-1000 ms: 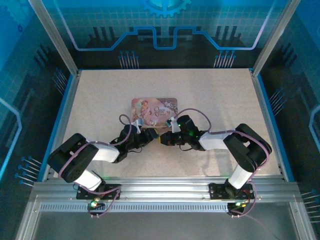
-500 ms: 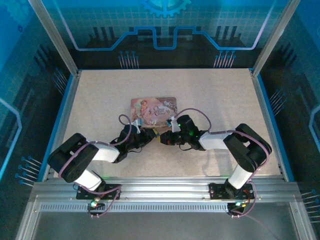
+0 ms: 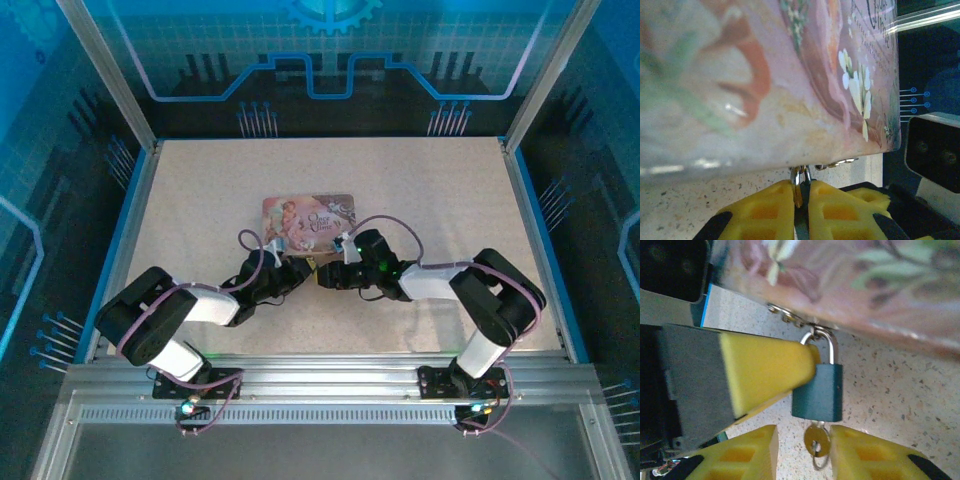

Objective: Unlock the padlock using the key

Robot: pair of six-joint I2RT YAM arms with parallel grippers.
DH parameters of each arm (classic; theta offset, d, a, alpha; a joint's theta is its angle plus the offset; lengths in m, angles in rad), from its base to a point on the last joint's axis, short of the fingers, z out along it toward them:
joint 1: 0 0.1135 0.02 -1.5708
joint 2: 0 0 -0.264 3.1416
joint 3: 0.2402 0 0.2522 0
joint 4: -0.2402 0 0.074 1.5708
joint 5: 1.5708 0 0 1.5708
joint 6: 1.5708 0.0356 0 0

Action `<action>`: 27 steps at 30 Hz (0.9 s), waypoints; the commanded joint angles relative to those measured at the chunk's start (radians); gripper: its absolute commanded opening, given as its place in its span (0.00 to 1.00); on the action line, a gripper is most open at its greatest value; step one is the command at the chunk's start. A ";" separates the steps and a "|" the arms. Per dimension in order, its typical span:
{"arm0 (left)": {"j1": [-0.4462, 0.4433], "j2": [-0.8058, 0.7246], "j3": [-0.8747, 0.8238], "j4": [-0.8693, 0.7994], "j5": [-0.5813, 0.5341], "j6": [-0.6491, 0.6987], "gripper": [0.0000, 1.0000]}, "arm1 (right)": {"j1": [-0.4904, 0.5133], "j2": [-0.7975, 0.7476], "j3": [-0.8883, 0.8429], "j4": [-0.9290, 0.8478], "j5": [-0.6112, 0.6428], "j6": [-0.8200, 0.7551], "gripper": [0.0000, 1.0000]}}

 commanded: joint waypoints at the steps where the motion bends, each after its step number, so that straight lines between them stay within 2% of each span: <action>1: -0.017 -0.012 -0.004 -0.020 0.066 -0.082 0.00 | 0.000 -0.049 -0.023 -0.016 0.019 -0.042 0.39; 11: -0.015 -0.030 0.010 -0.054 0.062 -0.070 0.00 | -0.005 -0.186 -0.033 -0.235 0.153 -0.213 0.60; 21: -0.015 -0.058 0.031 -0.122 0.054 -0.058 0.00 | 0.006 -0.419 0.004 -0.444 0.361 -0.494 1.00; 27: -0.014 -0.060 0.042 -0.129 0.059 -0.081 0.00 | 0.049 -0.484 0.031 -0.484 0.493 -0.688 1.00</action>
